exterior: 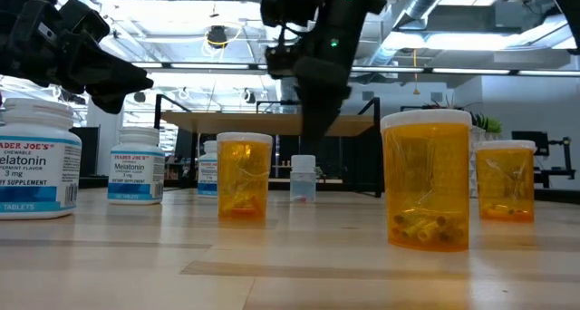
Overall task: Pick and place medicine bottles onto shelf by color
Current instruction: Put the transparent pill bottle aligned with the other transparent pill bottles on the shelf
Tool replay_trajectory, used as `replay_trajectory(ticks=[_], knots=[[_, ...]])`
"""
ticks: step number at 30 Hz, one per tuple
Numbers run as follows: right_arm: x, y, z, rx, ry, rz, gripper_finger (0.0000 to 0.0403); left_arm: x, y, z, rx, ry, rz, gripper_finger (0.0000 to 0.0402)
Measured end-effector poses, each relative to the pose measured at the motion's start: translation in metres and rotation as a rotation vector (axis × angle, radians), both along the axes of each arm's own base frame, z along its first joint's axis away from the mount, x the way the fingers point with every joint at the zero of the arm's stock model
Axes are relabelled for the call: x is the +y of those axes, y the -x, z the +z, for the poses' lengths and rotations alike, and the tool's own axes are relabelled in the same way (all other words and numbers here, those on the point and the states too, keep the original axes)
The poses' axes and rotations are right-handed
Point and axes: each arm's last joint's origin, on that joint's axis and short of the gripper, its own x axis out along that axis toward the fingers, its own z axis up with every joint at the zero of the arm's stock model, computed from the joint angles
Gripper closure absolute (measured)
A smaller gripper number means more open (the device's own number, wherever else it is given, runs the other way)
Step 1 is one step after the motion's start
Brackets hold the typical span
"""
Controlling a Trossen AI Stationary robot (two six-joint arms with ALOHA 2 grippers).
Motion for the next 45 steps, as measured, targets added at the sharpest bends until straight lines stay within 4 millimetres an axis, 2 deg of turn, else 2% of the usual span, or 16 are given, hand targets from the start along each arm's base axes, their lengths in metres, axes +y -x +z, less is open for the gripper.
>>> replay_trajectory(ticks=[4, 10, 20, 28, 38, 41, 45], knots=[[0.0, -0.003, -0.018, 0.05, -0.001, -0.017, 0.0098, 0.0, 0.0, 0.0, 0.001, 0.0, 0.0, 0.0306], [0.0, -0.007, -0.028, 0.053, -0.003, -0.021, 0.0098, 0.0, 0.0, 0.0, 0.002, 0.0, -0.001, 0.0306], [0.0, -0.009, -0.026, 0.033, -0.003, -0.02, 0.0112, 0.0, -0.001, -0.001, 0.013, -0.001, 0.0, 0.0306], [-0.002, -0.011, -0.025, 0.0, 0.016, -0.048, 0.0158, 0.0, -0.001, -0.001, 0.013, -0.001, 0.0, 0.0306], [-0.004, -0.01, -0.024, 0.007, 0.012, -0.064, 0.0268, 0.0, -0.001, -0.001, 0.013, -0.001, 0.0, 0.0306], [-0.003, -0.01, -0.017, 0.043, 0.012, -0.064, 0.0275, 0.0, -0.001, -0.001, 0.013, -0.001, 0.0, 0.0306], [0.0, -0.014, 0.005, 0.041, 0.013, -0.057, 0.027, 0.0, -0.001, -0.001, 0.013, -0.001, 0.0, 0.0306]])
